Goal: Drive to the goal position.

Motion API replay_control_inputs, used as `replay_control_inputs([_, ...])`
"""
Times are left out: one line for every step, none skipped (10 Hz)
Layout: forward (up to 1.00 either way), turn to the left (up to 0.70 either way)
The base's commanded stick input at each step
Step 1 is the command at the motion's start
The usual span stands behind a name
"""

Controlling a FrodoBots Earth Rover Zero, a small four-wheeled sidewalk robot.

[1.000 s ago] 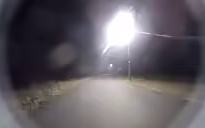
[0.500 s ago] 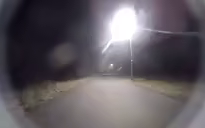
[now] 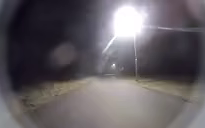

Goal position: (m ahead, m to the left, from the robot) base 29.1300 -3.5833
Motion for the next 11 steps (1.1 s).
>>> replay_control_inputs([1.0, 0.04])
replay_control_inputs([1.0, 0.04])
replay_control_inputs([1.0, 0.06])
replay_control_inputs([1.0, 0.1])
replay_control_inputs([1.0, 0.05])
replay_control_inputs([1.0, 0.04])
replay_control_inputs([1.0, 0.04])
replay_control_inputs([1.0, 0.02])
replay_control_inputs([1.0, 0.0])
replay_control_inputs([1.0, 0.0])
replay_control_inputs([1.0, 0.0])
